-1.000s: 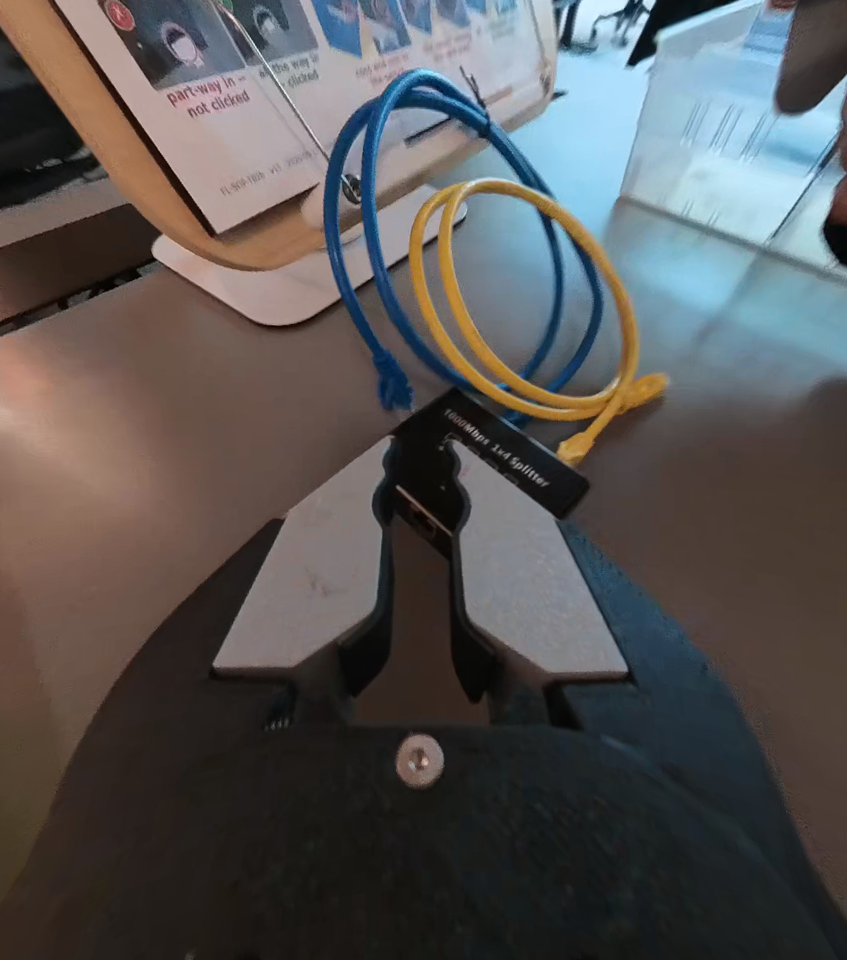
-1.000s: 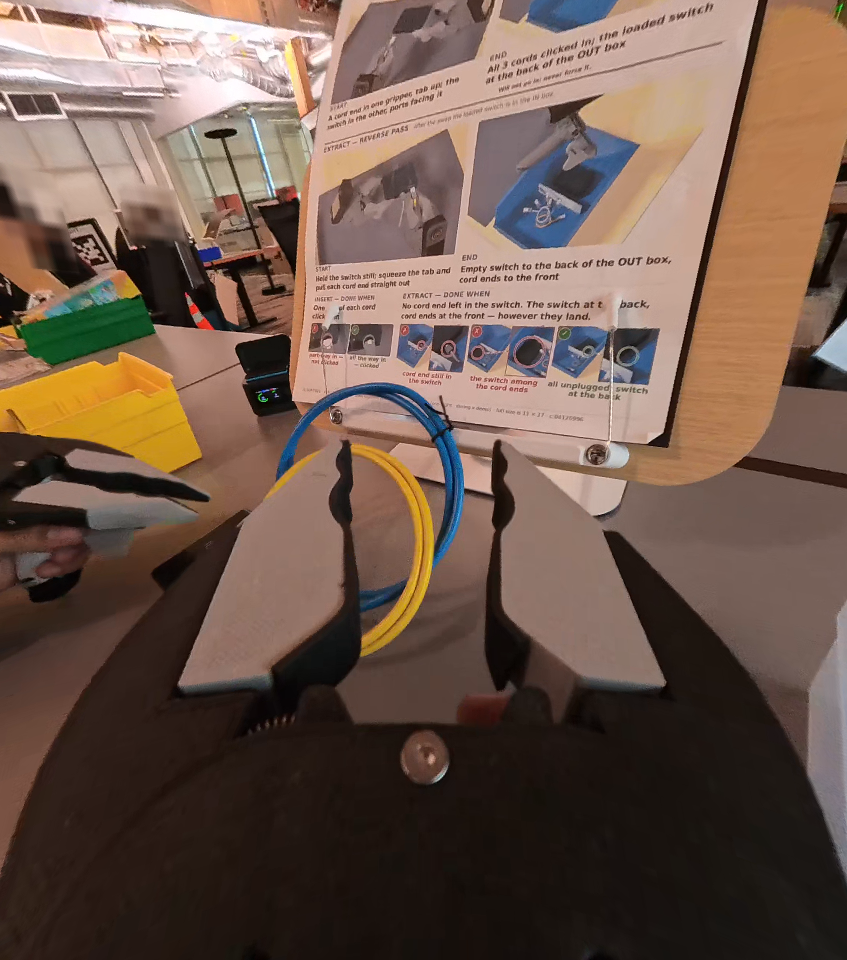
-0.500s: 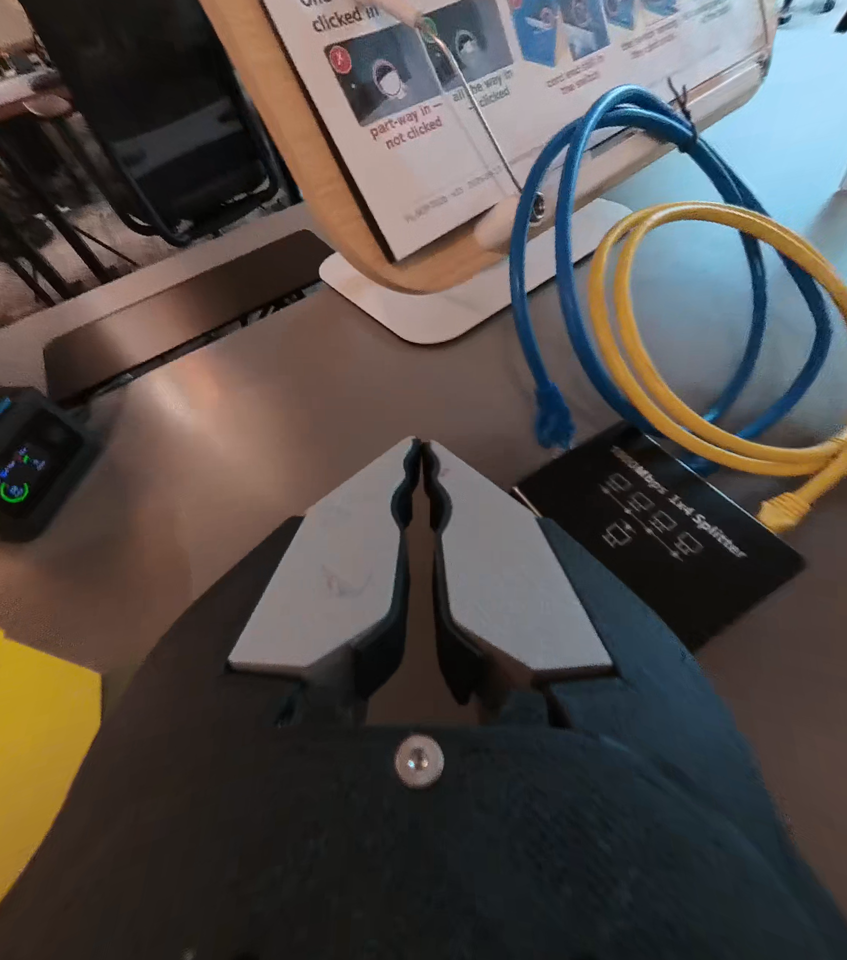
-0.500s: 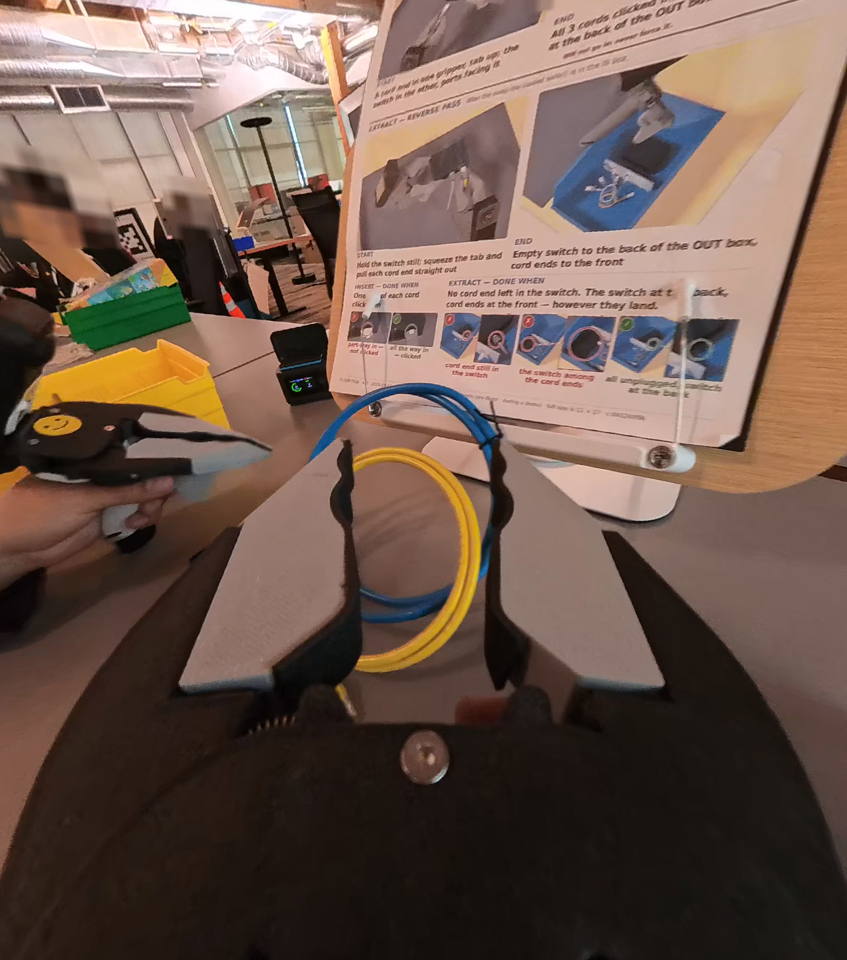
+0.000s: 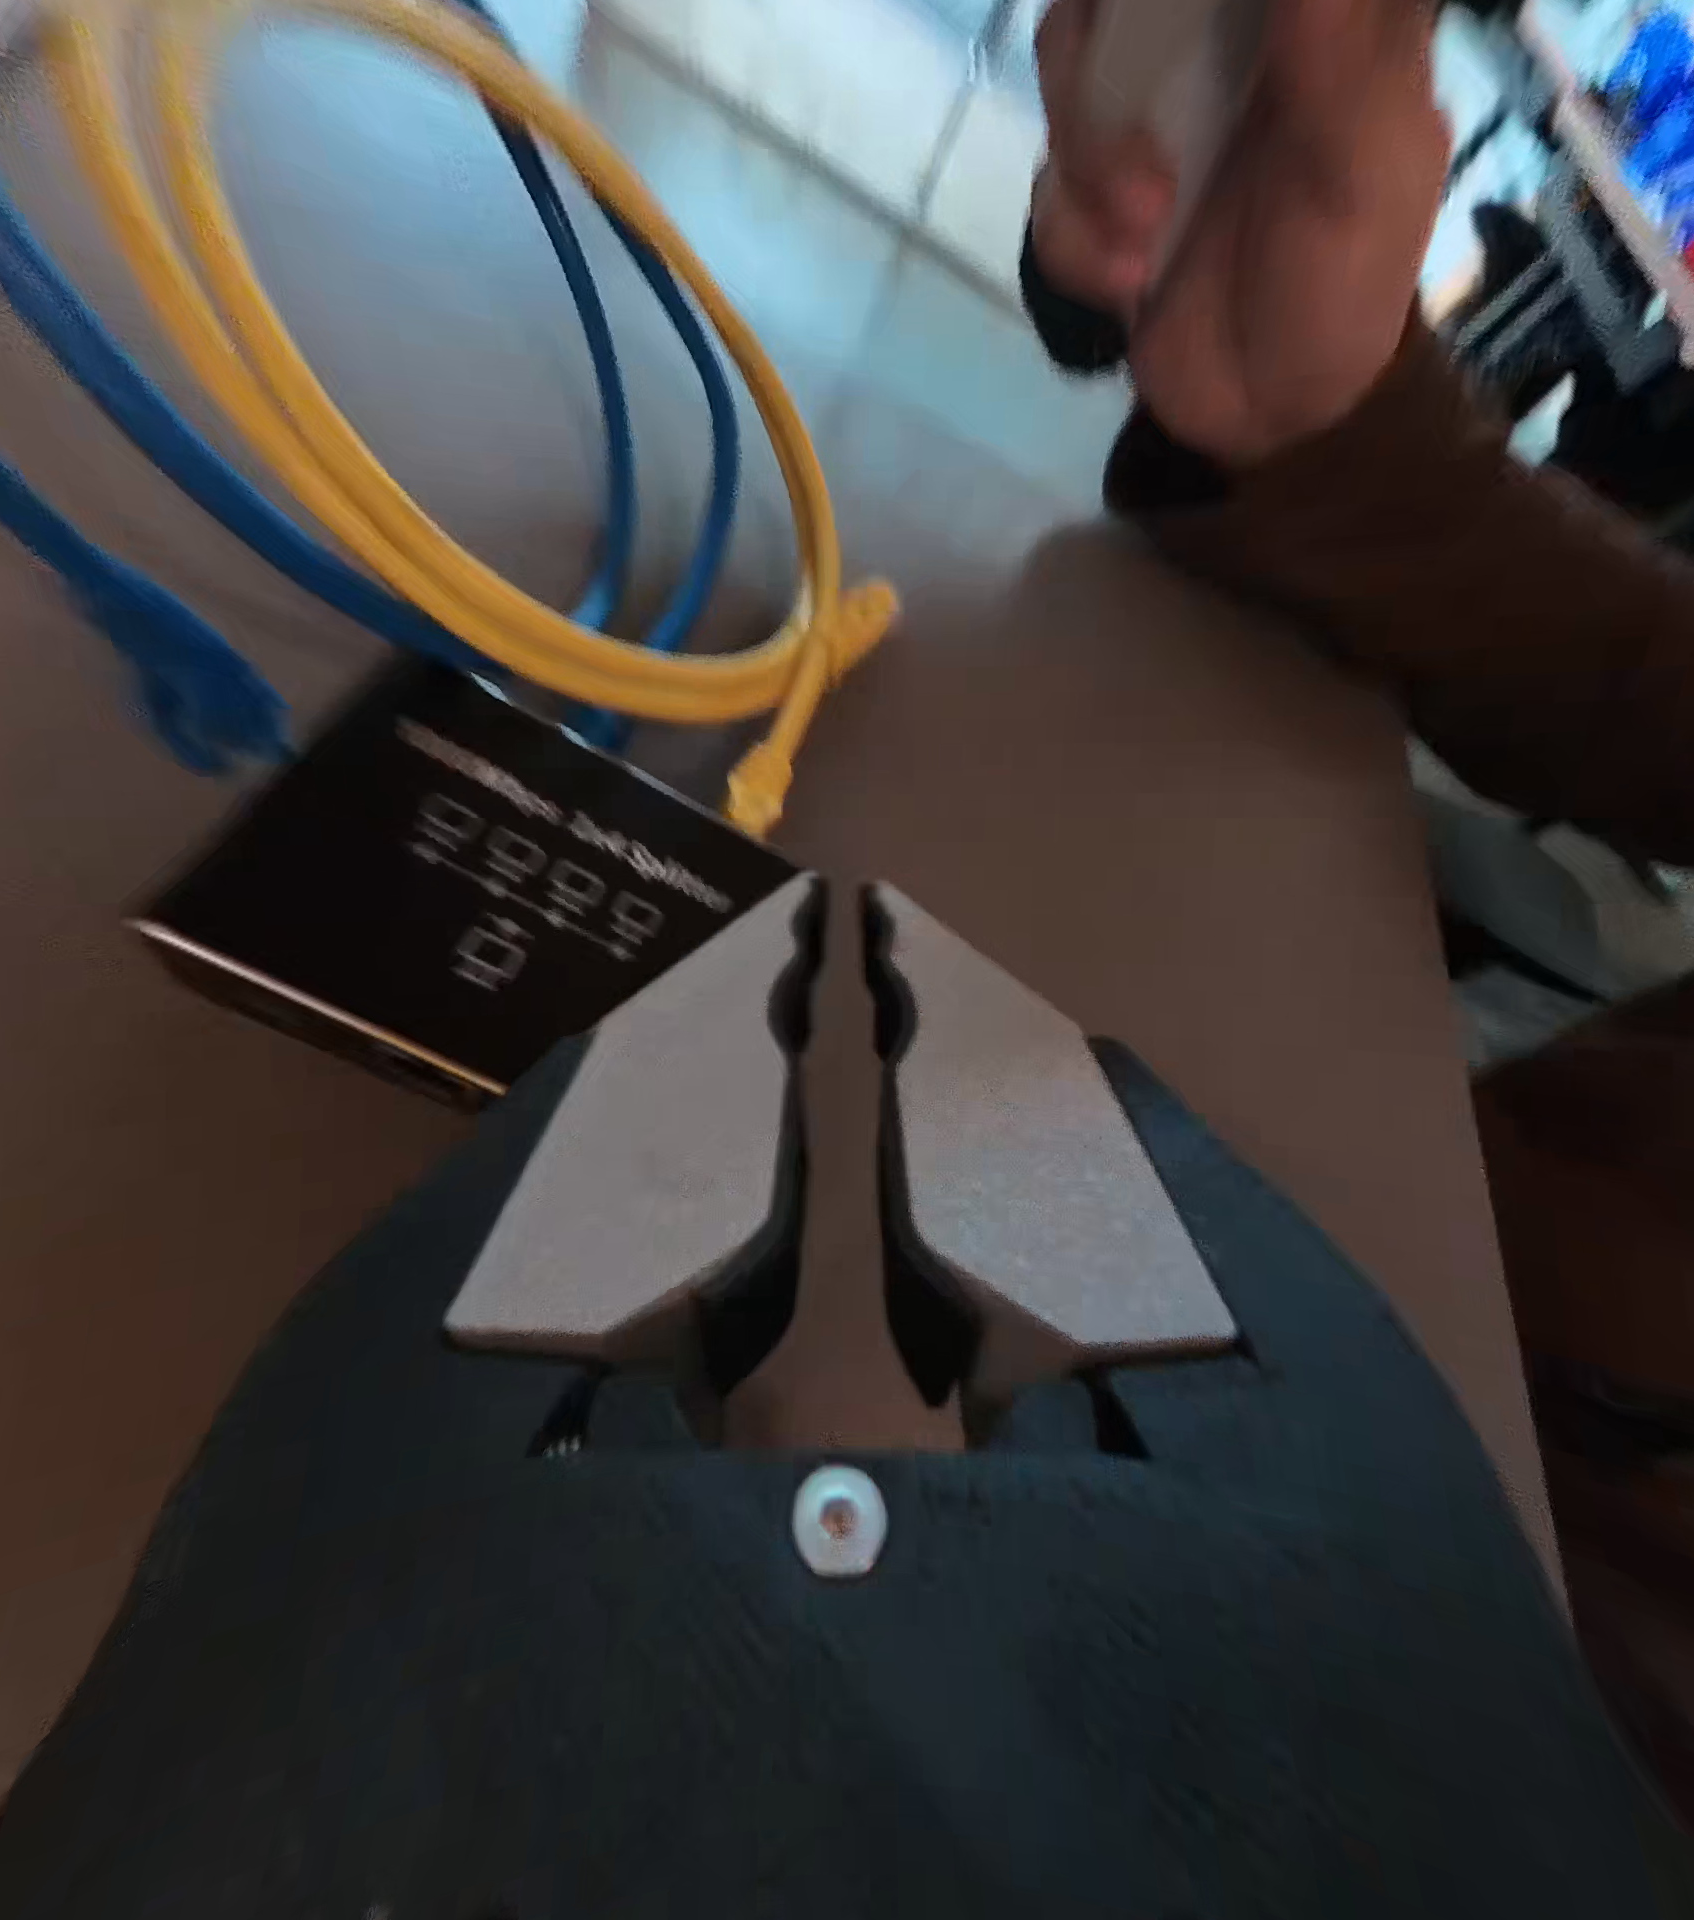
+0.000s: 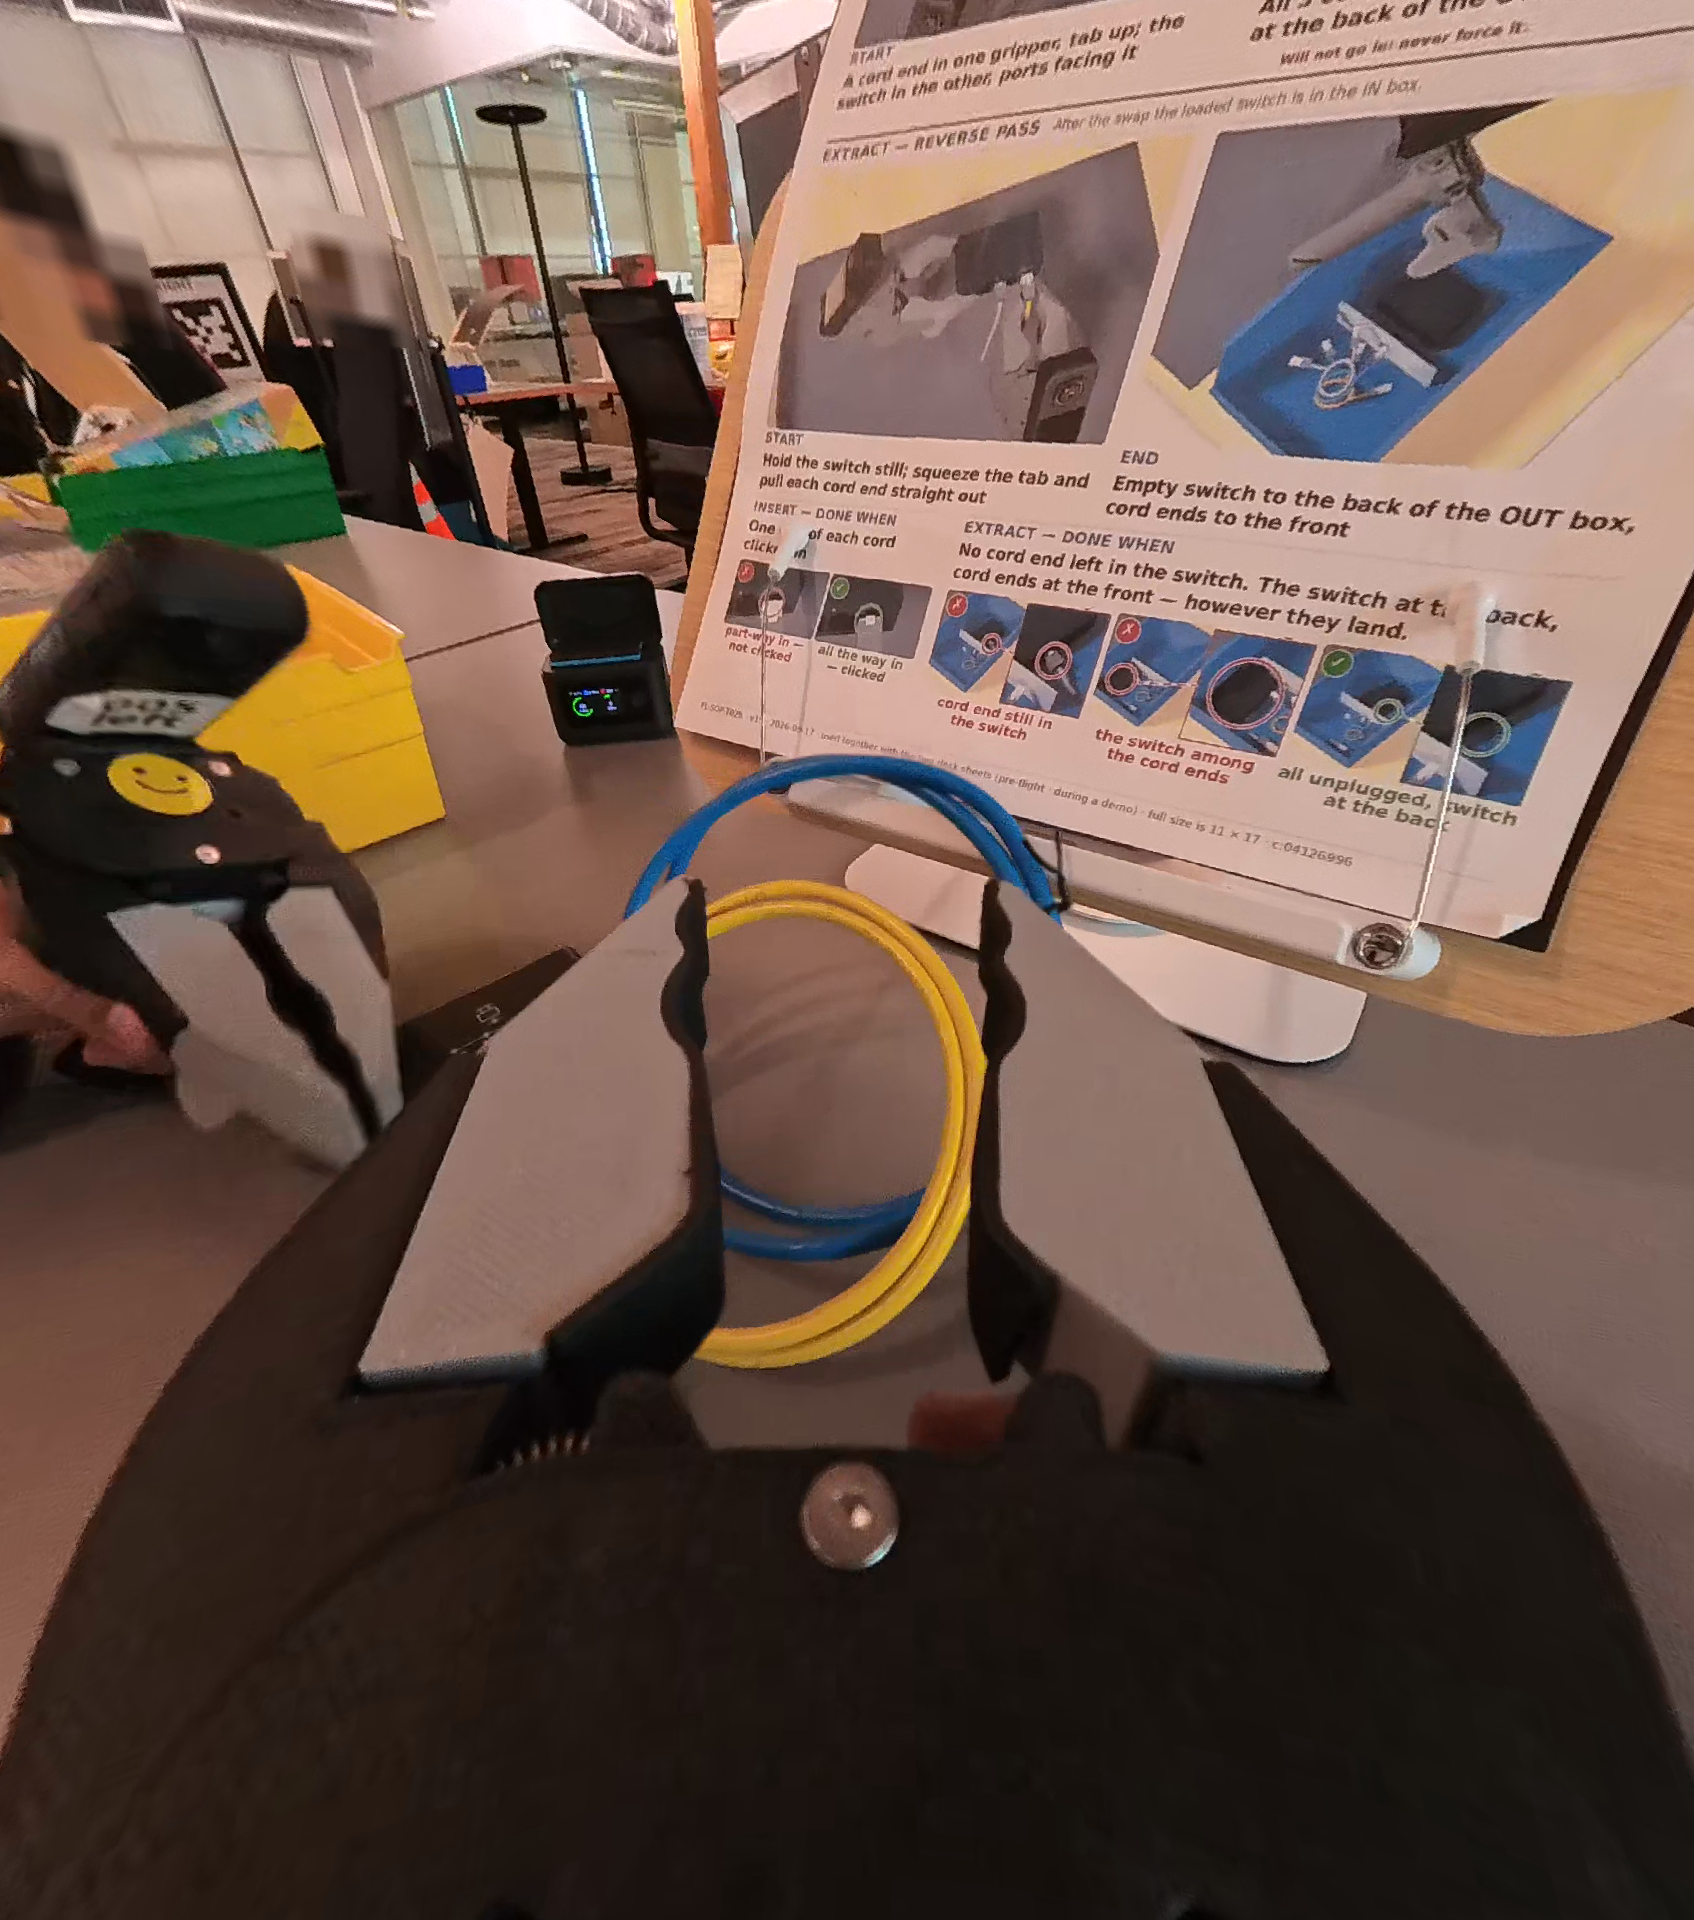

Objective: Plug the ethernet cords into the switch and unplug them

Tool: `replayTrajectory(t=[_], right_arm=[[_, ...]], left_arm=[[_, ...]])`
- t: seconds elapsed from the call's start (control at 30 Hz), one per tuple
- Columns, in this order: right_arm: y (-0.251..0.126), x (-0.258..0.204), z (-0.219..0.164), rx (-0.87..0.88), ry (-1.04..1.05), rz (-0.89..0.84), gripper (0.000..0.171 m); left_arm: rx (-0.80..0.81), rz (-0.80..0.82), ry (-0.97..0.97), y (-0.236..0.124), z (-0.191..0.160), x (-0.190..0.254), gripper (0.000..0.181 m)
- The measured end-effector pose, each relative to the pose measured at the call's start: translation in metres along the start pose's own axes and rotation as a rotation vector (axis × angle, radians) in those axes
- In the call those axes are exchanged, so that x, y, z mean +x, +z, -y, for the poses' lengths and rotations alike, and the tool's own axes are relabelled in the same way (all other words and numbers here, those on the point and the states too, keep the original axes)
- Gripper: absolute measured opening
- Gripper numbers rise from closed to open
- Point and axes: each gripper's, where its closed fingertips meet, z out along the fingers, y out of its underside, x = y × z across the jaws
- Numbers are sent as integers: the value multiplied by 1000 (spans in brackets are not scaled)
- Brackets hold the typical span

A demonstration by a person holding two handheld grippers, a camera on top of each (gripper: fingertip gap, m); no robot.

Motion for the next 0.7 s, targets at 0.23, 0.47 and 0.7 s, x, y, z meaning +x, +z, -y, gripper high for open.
replayTrajectory(t=[0.23, 0.47, 0.7], right_arm=[[-3, -5, 7, 21, 5, 19, 49], [1, -18, 6, 10, -22, 50, 49], [1, -18, 7, 18, -16, 46, 49]], left_arm=[[283, 237, 87, -41, 50, -38, 75], [130, 163, 151, -18, 28, -44, 81], [131, 352, 202, -31, 29, -70, 84]])
